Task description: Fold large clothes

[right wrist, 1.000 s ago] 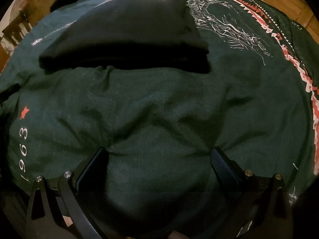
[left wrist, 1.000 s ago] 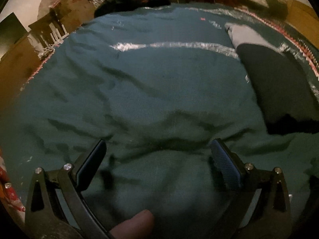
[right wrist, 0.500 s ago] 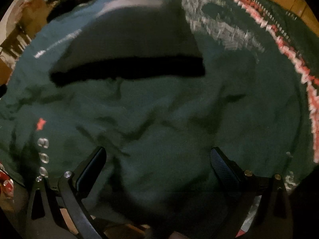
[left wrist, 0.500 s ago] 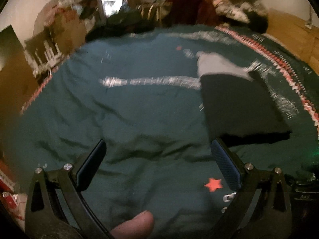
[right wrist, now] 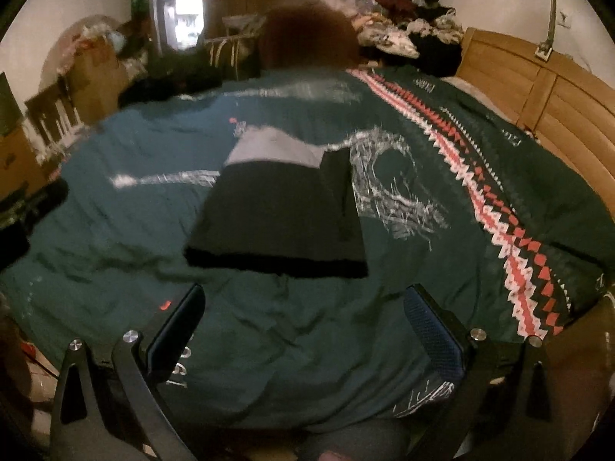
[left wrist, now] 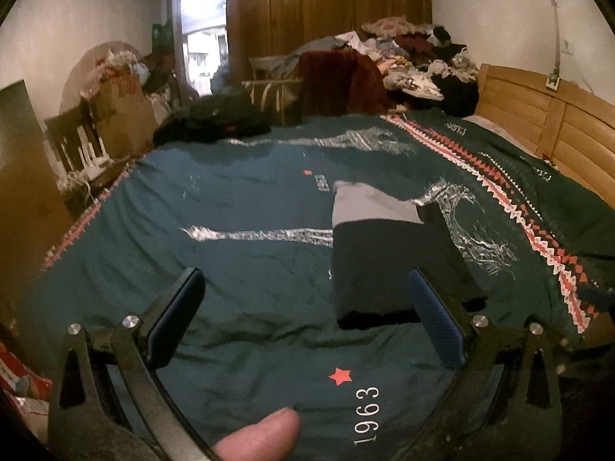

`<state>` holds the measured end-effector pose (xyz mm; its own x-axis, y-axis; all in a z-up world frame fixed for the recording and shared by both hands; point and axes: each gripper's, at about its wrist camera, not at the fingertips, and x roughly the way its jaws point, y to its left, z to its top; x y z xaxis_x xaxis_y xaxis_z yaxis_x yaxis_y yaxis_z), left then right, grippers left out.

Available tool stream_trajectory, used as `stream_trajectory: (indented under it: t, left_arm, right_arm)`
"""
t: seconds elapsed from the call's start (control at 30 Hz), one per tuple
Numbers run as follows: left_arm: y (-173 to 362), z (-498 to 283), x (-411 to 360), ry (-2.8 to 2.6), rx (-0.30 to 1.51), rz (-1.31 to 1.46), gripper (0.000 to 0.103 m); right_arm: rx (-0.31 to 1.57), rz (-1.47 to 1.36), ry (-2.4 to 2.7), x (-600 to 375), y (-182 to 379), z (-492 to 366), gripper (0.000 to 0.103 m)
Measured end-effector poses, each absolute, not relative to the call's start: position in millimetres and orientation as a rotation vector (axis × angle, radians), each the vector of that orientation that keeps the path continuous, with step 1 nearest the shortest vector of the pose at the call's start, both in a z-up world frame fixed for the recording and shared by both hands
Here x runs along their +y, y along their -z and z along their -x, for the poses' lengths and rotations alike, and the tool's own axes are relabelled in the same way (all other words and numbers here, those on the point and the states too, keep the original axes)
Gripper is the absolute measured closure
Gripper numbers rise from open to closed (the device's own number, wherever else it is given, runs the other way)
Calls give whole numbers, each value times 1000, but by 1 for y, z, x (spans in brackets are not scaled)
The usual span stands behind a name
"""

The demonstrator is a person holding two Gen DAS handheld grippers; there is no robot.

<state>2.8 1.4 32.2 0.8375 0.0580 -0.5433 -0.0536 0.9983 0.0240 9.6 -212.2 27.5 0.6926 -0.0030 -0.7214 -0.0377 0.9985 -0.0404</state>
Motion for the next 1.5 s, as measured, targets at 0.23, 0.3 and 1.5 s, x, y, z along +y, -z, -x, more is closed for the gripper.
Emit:
stream_trajectory:
  t: [0.23, 0.3, 1.5]
  left_arm:
    - [-43, 8, -6, -37, 547, -7, 0]
    - [-44, 10, -7, -29, 549, 3, 0]
    - [-36, 12, -37, -51, 594, -78, 0]
  right_arm:
    - [754, 36, -4, -206, -64, 0, 0]
    - [755, 42, -22, -204, -67, -1, 0]
    - [800, 72, 6, -203, -57, -4, 0]
